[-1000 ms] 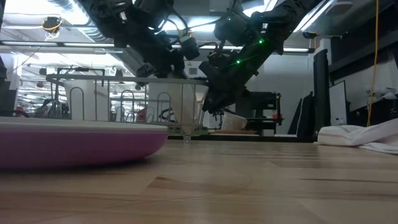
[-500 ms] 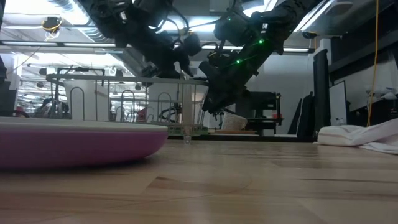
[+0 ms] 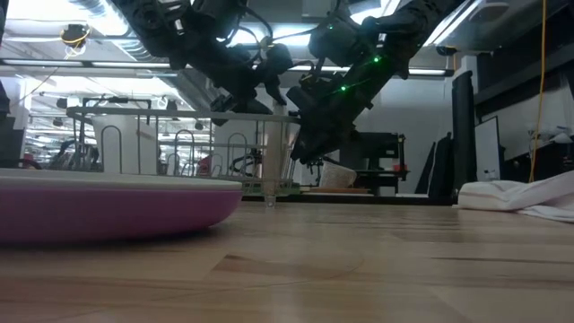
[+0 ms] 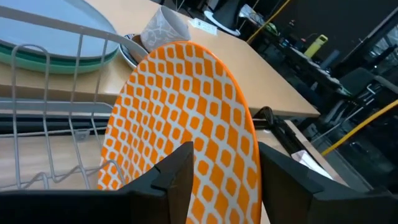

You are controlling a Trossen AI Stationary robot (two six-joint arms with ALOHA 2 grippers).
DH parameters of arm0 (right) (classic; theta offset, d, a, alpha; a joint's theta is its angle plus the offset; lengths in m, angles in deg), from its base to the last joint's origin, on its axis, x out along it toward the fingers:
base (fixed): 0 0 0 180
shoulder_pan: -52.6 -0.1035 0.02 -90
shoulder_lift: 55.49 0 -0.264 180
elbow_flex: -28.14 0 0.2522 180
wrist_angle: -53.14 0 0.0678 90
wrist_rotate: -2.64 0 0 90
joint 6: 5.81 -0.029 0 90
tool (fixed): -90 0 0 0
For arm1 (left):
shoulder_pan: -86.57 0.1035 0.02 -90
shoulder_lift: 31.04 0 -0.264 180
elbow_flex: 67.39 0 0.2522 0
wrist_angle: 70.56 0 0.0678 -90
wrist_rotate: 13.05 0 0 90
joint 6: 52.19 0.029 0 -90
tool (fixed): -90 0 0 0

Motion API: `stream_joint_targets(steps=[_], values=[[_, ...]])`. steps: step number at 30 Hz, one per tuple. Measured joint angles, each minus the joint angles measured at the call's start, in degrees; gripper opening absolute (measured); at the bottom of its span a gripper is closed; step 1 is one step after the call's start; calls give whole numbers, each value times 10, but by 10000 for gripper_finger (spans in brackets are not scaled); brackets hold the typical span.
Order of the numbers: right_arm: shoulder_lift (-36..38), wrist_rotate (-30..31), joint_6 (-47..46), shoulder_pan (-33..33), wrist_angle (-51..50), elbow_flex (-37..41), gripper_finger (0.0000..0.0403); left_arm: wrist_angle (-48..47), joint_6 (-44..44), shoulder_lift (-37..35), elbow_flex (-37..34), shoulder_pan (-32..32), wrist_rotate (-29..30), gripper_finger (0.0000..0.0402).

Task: Sort dishes
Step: Put the orange patterned plate into the dish rack, then put the white plate into the dish rack

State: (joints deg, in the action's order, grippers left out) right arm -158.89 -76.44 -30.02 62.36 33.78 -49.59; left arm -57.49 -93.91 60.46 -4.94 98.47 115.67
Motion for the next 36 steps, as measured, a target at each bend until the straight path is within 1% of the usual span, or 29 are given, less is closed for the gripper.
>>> stream_joint_targets(steps=[3,8,14,22,30,36], values=[[0,0,0,0,-2,0,124,0,9,0,0,0,0,155],[0,0,0,0,-10,0,124,0,51,0,0,0,-3,155],[0,0,-27,0,-34,0,124,-13,128,0,0,-10,-41,155],[0,5,-85,0,-95,0,124,-10,214,0,0,-32,-42,155],[0,5,-93,0,-130,0,124,-9,250,-4,0,-51,-42,155],[0,-7,-105,-1,-153,0,124,-12,291,-33,0,-74,-41,155]])
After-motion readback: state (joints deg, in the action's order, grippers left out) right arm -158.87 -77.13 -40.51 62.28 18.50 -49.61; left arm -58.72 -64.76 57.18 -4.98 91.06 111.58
